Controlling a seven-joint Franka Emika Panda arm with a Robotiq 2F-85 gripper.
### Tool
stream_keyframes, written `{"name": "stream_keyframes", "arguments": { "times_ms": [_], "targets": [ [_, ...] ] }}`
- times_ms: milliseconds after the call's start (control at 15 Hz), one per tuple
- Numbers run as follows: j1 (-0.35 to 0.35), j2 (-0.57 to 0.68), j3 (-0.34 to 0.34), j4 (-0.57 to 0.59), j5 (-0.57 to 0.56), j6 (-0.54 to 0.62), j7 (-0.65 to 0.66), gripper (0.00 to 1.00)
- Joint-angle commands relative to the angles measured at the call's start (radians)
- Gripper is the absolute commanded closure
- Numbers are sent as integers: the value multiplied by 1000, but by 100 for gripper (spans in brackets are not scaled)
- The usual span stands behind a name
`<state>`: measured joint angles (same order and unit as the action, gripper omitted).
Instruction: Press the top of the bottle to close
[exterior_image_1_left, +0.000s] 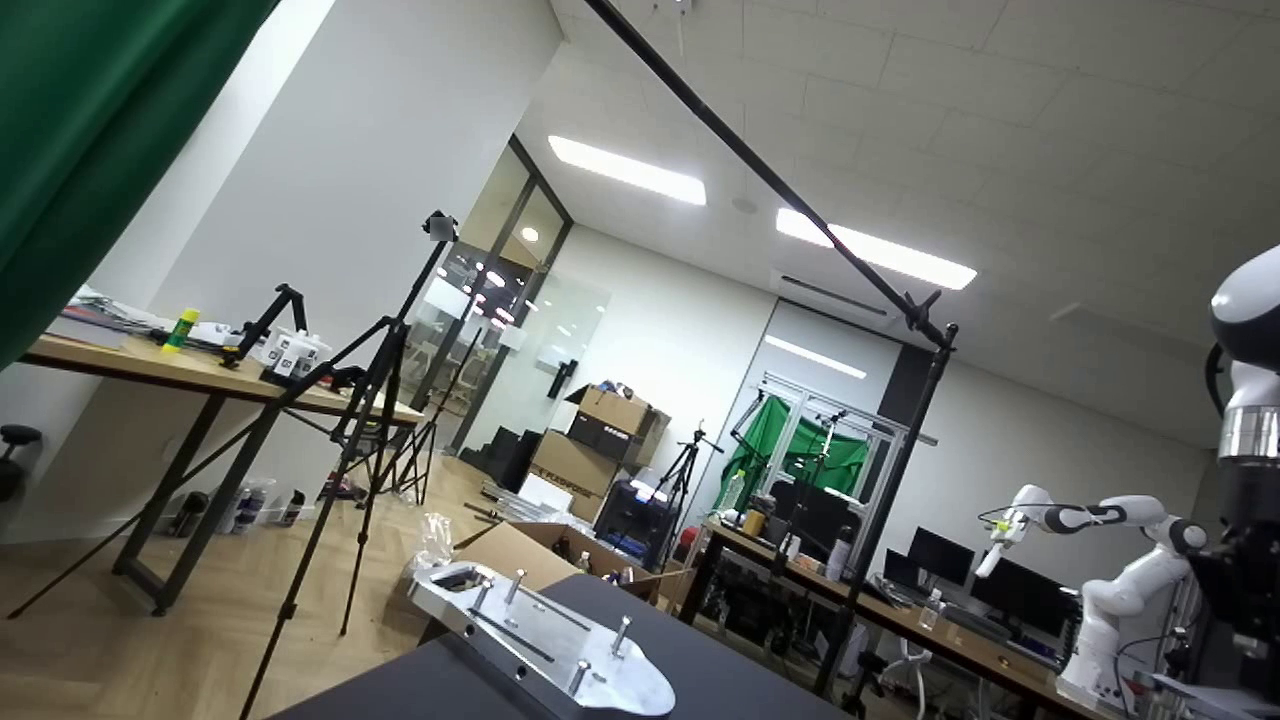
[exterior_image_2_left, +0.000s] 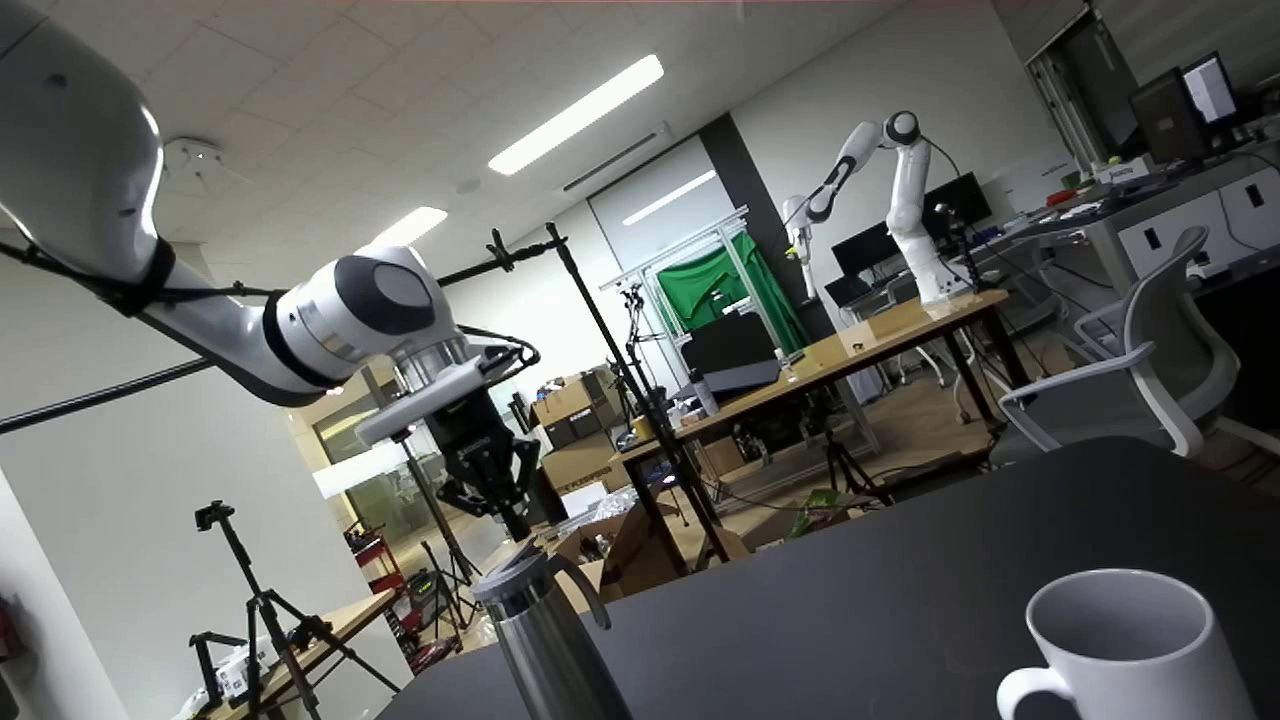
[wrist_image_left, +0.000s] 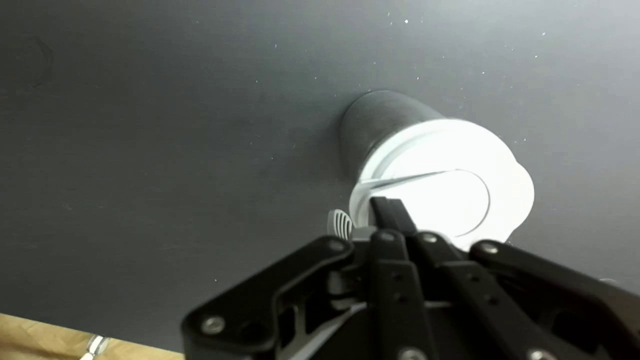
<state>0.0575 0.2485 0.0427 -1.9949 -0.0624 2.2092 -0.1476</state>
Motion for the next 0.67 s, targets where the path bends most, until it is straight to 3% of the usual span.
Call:
{"name": "stream_keyframes", "arguments": {
  "times_ms": [0, 600],
  "targets": [
    [-7, 8, 1, -18, -9, 29, 9, 100],
    [-12, -8, 8, -81, 11, 116, -4, 100]
  ]
}}
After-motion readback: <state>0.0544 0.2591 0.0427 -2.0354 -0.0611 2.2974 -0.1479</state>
